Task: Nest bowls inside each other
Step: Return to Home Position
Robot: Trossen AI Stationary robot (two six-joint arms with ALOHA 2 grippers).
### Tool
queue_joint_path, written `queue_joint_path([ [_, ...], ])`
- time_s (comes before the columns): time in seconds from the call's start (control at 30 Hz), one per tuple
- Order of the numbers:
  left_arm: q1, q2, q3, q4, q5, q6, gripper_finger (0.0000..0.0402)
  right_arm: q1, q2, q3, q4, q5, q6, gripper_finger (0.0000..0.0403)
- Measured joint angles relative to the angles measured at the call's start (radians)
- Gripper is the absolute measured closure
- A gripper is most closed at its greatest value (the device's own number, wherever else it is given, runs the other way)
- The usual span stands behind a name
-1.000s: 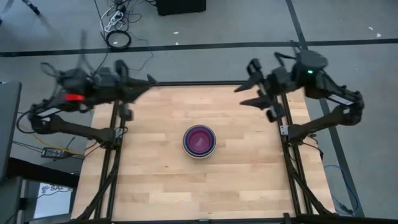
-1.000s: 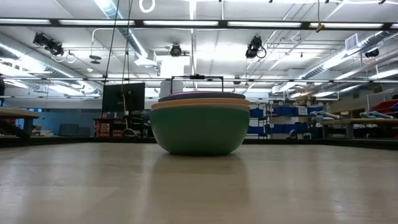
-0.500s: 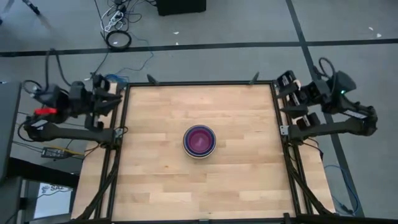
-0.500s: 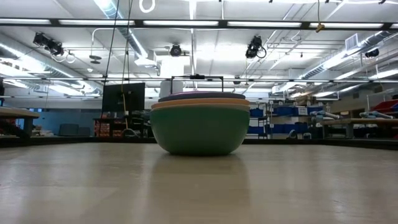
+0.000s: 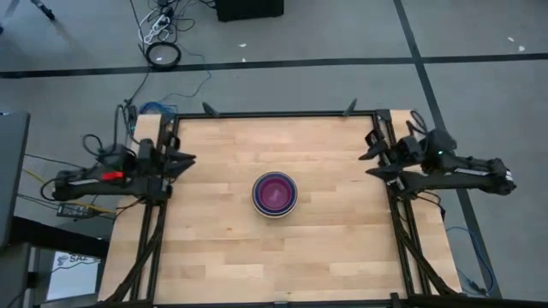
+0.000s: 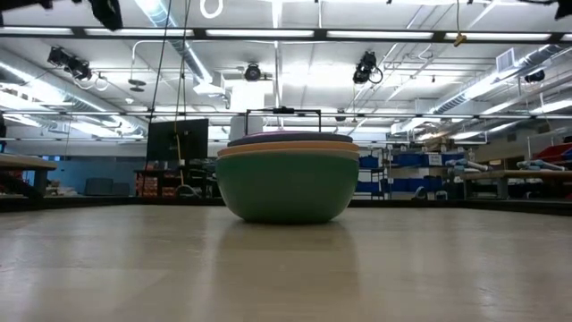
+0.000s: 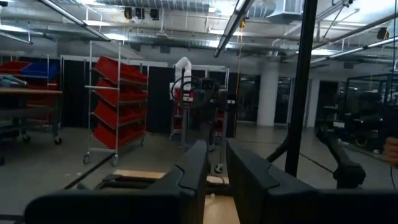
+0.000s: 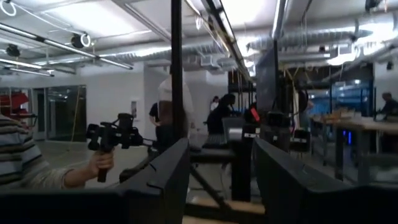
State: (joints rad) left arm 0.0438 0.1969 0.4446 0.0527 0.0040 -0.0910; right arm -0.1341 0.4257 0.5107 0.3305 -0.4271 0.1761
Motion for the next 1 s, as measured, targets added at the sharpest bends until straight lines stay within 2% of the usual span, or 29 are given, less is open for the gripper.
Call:
queue_joint_path([
  [0.27, 0.000, -0.044, -0.229, 0.136, 0.002, -0.014, 0.0332, 0.007, -0.028, -0.212, 0.072, 0.023, 0.028, 0.0238],
  [0.4, 0.000, -0.048, -0.318, 0.206, 0.002, -0.019, 0.0332, 0.009, -0.027, -0.326, 0.173, 0.038, 0.033, 0.0237],
  [0.6, 0.000, -0.048, -0.424, 0.247, 0.021, 0.019, 0.0332, 0.045, -0.027, -0.475, 0.275, 0.034, -0.036, 0.0238],
  [0.83, -0.001, -0.047, -0.436, 0.190, 0.042, 0.080, 0.0332, 0.095, -0.021, -0.501, 0.226, 0.082, -0.095, 0.0238],
  [1.0, 0.000, -0.048, -0.436, 0.172, 0.034, 0.083, 0.0332, 0.090, -0.049, -0.501, 0.348, 0.089, -0.077, 0.0238],
])
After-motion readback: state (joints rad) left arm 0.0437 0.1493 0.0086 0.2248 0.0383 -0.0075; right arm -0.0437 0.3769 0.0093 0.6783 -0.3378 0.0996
